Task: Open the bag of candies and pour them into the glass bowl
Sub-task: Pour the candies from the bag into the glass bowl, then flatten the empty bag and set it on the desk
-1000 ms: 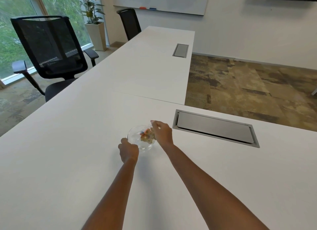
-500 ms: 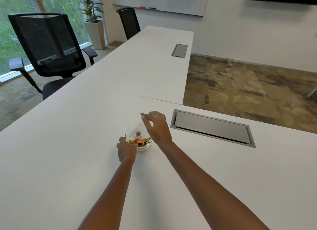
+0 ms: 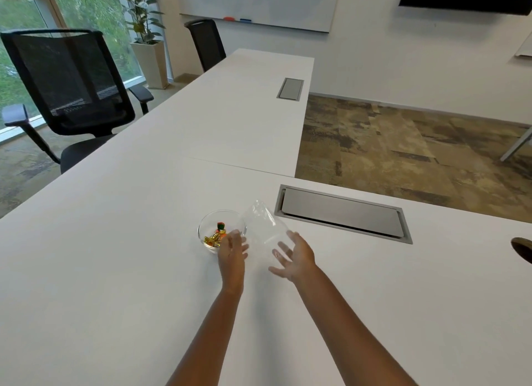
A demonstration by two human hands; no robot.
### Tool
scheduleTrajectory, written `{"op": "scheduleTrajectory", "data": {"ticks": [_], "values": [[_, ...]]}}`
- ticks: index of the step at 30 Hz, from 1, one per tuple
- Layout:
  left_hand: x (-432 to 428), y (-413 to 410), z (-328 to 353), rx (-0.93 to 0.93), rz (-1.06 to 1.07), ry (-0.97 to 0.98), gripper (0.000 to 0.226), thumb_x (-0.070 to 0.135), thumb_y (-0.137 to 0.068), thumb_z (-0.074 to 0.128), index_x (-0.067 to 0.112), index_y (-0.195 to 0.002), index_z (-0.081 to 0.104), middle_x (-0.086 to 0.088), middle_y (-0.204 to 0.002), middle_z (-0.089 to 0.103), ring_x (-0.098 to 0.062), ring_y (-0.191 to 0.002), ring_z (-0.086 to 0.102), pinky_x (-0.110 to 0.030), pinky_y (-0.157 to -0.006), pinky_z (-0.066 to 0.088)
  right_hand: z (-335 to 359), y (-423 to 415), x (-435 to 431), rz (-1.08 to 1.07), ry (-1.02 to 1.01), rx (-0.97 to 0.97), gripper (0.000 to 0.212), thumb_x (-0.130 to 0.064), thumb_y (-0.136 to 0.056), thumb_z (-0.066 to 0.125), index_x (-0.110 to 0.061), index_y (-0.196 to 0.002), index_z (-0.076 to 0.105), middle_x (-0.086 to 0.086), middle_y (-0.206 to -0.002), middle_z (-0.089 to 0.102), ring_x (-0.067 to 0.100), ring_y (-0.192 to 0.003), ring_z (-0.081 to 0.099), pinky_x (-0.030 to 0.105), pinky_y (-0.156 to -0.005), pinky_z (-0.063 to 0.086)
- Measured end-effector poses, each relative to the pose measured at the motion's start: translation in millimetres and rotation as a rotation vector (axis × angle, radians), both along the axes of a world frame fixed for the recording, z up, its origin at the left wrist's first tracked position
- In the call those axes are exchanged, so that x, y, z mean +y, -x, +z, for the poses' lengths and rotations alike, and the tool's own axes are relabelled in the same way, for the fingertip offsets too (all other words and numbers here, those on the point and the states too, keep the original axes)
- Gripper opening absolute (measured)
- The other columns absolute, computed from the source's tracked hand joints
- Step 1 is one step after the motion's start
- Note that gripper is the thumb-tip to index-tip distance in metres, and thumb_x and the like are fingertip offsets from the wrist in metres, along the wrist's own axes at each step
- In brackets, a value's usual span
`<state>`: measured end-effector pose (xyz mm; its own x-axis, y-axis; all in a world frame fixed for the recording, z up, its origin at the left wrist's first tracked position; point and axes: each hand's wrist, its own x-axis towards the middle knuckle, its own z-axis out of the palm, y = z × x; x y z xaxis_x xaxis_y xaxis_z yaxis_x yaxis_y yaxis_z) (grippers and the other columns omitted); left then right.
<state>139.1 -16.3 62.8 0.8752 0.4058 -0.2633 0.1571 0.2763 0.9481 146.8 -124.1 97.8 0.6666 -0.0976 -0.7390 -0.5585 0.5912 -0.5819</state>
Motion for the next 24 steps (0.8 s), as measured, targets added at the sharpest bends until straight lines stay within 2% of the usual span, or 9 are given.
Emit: {"op": "scheduleTrajectory", "data": {"ticks": [5,7,9,11,14,17,20,22,24], "values": [[-14,12,-3,-0.02,0.026,0.1,0.015,0.008,-0.095,0.044,0.007,-0.09,0.058,-0.003,-0.074,0.058,-0.016,-0.069,0.055,-0.025,-0.066,0.046,-18,36,-17,0.109,-0.007,0.06,0.033,-0.028,-0.092,0.049,-0.017,-0.123,0.054,0.005,-0.09,0.057,0.029,-0.101,0.053,0.06,-0.102,0.034],[-16,15,-6,-0.02,0.004,0.05,0.016,0.006,-0.095,0.043,0.006,-0.088,0.058,-0.004,-0.07,0.055,-0.016,-0.065,0.053,-0.025,-0.063,0.046,-23,46,-27,0.167,0.115,0.053,0.035,-0.031,-0.094,0.047,-0.015,-0.124,0.052,0.008,-0.105,0.059,0.031,-0.108,0.054,0.055,-0.1,0.035],[-19,19,-10,-0.029,-0.045,-0.037,0.018,0.006,-0.095,0.042,0.006,-0.086,0.058,-0.004,-0.066,0.053,-0.015,-0.061,0.052,-0.02,-0.056,0.046,-27,50,-38,0.153,0.356,-0.019,0.035,-0.031,-0.094,0.047,-0.013,-0.123,0.052,0.01,-0.123,0.057,0.031,-0.119,0.052,0.043,-0.093,0.036],[-21,23,-14,-0.042,-0.107,-0.116,0.02,0.007,-0.096,0.042,0.007,-0.083,0.058,-0.003,-0.063,0.051,-0.013,-0.057,0.05,-0.014,-0.049,0.045,-25,52,-47,0.163,0.518,-0.148,0.031,-0.031,-0.094,0.049,-0.013,-0.119,0.056,0.008,-0.127,0.058,0.026,-0.117,0.052,0.034,-0.089,0.035],[-27,29,-16,-0.066,-0.214,-0.229,0.021,0.009,-0.096,0.042,0.007,-0.083,0.059,-0.003,-0.062,0.051,-0.013,-0.052,0.049,-0.008,-0.043,0.042,-15,53,-56,0.254,0.517,-0.27,0.026,-0.034,-0.093,0.05,-0.014,-0.107,0.06,0.005,-0.108,0.061,0.025,-0.106,0.056,0.031,-0.083,0.038],[-36,34,-15,-0.092,-0.294,-0.306,0.021,0.01,-0.096,0.043,0.008,-0.084,0.06,-0.001,-0.06,0.05,-0.004,-0.045,0.048,-0.006,-0.041,0.04,-7,54,-61,0.252,0.498,-0.296,0.021,-0.032,-0.091,0.054,-0.014,-0.095,0.065,0.001,-0.091,0.065,0.019,-0.088,0.059,0.028,-0.068,0.041],[-45,40,-11,-0.107,-0.294,-0.339,0.021,0.013,-0.096,0.043,0.013,-0.084,0.059,0.0,-0.061,0.048,-0.013,-0.05,0.047,-0.015,-0.048,0.044,-6,57,-65,0.144,0.432,-0.294,0.019,-0.023,-0.09,0.057,-0.018,-0.073,0.065,-0.001,-0.076,0.062,0.013,-0.07,0.057,0.023,-0.064,0.043],[-51,46,-10,-0.053,-0.257,-0.37,0.024,0.023,-0.098,0.038,0.013,-0.089,0.059,-0.001,-0.065,0.051,-0.021,-0.061,0.05,-0.031,-0.063,0.047,-5,59,-66,0.052,0.369,-0.284,0.021,-0.018,-0.091,0.057,-0.016,-0.071,0.063,0.0,-0.071,0.058,0.012,-0.063,0.053,0.023,-0.061,0.045],[-58,55,-13,0.021,-0.232,-0.439,0.036,0.032,-0.098,0.031,0.009,-0.094,0.059,-0.003,-0.071,0.056,-0.027,-0.072,0.056,-0.036,-0.074,0.048,-5,61,-67,-0.025,0.312,-0.271,0.022,-0.017,-0.092,0.055,-0.014,-0.07,0.062,0.001,-0.068,0.055,0.012,-0.06,0.049,0.023,-0.06,0.045]]}}
